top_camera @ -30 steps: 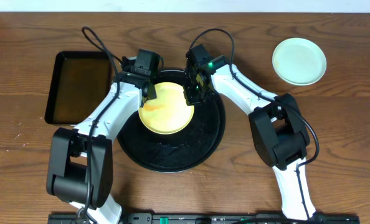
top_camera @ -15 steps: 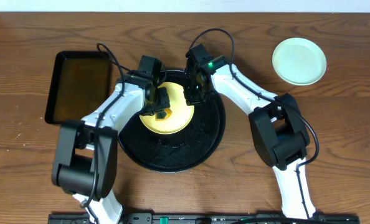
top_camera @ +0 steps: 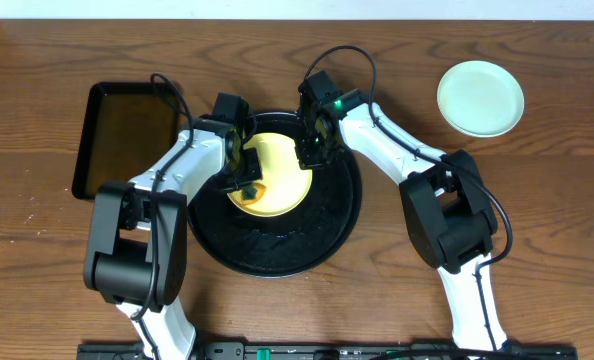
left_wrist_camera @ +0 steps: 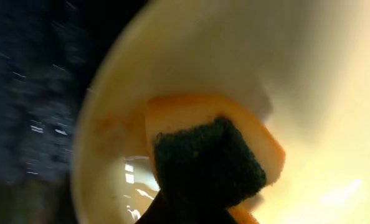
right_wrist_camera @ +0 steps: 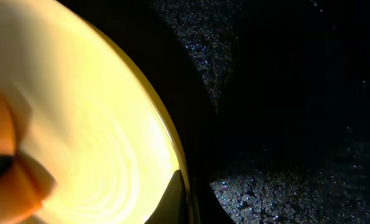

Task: Clean dirty plates on tray and stack at the side
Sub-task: 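Scrub the yellow plate with the sponge while right gripper holds rim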

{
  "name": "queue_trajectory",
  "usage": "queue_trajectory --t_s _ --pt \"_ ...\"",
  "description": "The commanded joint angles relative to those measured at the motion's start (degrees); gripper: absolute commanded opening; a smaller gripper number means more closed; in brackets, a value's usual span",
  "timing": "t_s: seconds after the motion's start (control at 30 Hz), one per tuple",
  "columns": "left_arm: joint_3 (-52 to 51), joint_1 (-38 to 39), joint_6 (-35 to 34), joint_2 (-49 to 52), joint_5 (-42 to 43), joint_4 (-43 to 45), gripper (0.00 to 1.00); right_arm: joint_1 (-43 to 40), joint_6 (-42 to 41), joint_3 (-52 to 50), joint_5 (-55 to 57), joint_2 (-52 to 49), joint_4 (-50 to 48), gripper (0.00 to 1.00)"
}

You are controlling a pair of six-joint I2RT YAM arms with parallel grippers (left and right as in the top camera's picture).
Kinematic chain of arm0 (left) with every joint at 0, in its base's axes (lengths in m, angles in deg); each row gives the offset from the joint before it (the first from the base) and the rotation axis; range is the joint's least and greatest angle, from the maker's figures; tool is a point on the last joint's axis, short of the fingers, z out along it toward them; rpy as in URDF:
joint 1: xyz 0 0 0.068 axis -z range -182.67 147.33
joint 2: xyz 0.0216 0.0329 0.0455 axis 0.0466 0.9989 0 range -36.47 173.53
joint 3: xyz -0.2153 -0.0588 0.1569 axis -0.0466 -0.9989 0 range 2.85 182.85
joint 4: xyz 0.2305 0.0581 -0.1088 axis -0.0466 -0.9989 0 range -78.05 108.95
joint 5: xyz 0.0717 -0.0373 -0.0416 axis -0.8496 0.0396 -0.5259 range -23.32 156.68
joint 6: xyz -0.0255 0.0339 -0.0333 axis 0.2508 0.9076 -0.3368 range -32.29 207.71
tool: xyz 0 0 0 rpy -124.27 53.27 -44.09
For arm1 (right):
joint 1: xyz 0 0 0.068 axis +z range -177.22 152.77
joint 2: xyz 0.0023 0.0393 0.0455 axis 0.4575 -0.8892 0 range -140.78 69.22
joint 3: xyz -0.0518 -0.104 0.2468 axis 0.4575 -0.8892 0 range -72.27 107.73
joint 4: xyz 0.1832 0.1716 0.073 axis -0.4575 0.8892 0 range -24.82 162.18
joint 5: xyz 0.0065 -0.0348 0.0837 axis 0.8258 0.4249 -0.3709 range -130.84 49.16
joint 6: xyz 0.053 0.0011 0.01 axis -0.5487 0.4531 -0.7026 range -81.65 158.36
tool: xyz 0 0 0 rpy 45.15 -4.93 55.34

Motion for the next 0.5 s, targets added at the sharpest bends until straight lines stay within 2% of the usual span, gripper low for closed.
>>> queue_trajectory --t_s 0.0,0.37,0.47 --pt "-0.4 -0.7 3.1 1.3 -15.3 1.7 0.08 -0.2 0.4 0.2 3.1 -0.9 0.3 0.01" --pt "-0.4 -0.6 4.4 1.2 -32.4 13.4 0.07 -0.2 0.4 0.2 3.1 -0.9 0.4 0.01" --pt "-0.3 -0.6 4.4 0.8 -33.8 15.1 0.07 -0.2 0.4 0.2 3.1 -0.9 0.4 0.01"
